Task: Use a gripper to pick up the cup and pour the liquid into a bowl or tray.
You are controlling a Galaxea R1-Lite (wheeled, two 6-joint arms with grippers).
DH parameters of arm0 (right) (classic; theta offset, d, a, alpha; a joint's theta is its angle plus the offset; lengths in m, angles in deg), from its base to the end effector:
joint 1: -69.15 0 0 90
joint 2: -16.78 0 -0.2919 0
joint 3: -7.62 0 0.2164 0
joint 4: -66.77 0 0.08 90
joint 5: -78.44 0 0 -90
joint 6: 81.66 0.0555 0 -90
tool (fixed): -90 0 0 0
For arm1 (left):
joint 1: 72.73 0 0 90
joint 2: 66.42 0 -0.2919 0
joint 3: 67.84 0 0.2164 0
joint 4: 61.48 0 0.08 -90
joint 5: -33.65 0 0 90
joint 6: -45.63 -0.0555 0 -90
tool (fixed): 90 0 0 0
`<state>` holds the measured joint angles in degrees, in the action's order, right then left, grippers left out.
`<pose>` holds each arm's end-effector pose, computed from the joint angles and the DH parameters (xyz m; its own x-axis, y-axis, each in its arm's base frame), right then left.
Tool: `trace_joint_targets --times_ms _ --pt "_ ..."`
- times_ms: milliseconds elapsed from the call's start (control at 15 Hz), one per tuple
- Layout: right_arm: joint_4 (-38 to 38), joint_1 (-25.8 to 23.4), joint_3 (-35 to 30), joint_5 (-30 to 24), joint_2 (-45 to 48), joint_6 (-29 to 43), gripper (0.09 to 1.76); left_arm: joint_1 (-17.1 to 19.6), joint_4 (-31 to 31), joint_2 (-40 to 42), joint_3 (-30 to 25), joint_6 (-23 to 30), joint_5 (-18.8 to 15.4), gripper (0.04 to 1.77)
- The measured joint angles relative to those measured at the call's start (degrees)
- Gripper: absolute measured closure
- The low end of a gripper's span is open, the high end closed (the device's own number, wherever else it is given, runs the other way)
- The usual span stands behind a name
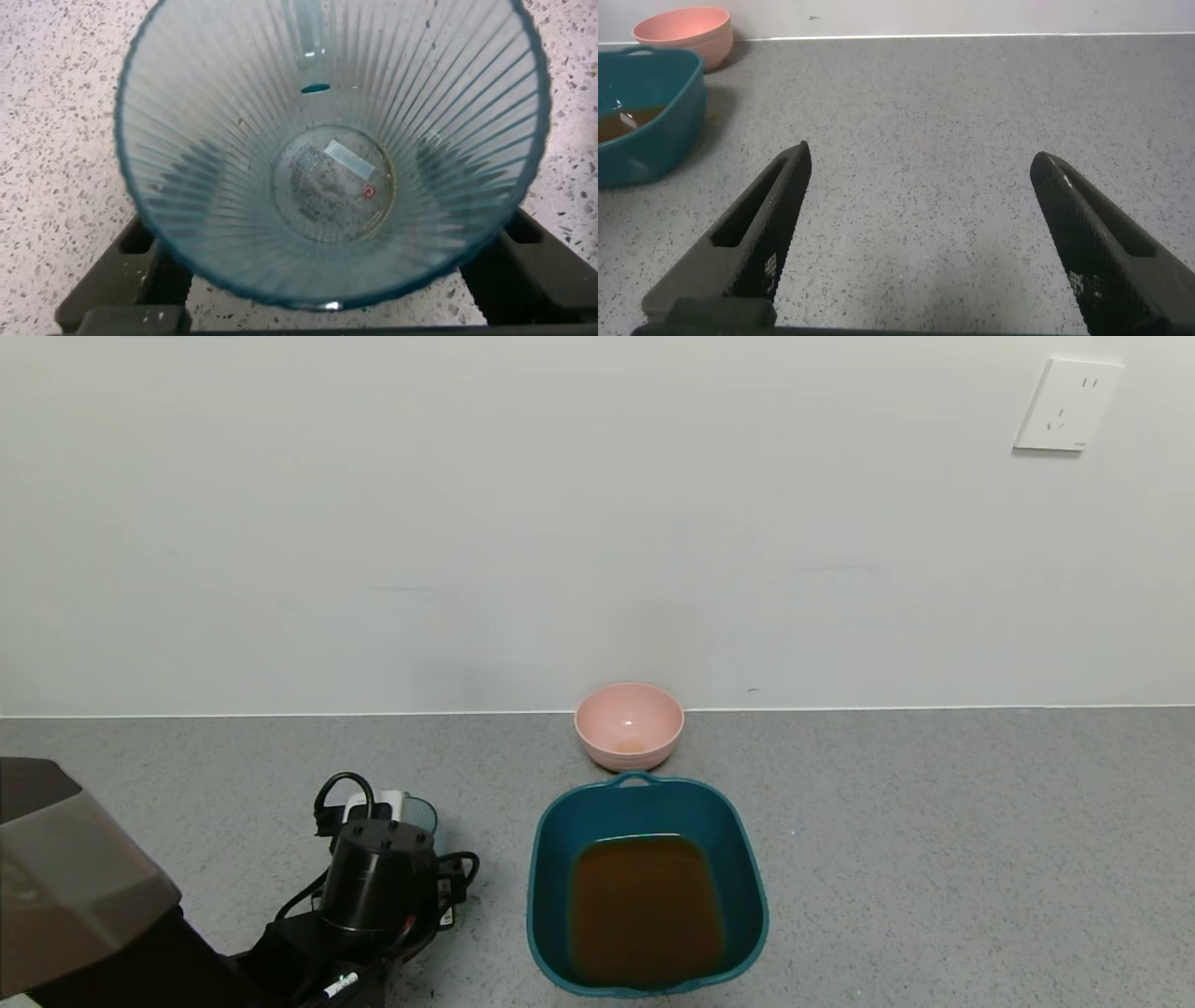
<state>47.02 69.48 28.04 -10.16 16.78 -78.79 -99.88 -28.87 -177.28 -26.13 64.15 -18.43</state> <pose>0.0464 -0.0011 0.0771 0.9998 -0.0187 0.0117 0.0181 0.9986 0.0504 0.2651 -0.0976 -0.0032 0.8444 0.2576 -0.4697 -0.2435 0.9655 0.0917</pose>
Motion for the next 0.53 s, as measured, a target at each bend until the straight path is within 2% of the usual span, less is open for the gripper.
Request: trace_joint_targets --times_ms 200,533 --pt "0.00 0.00 0.00 0.05 0.00 0.00 0.14 -0.11 -0.09 2.04 -1.38 -0.57 0.16 0.17" --pt "0.00 -0.02 0.00 0.05 0.00 0.00 0.14 -0.18 -0.78 10.75 -4.41 -5.51 0.13 0.13"
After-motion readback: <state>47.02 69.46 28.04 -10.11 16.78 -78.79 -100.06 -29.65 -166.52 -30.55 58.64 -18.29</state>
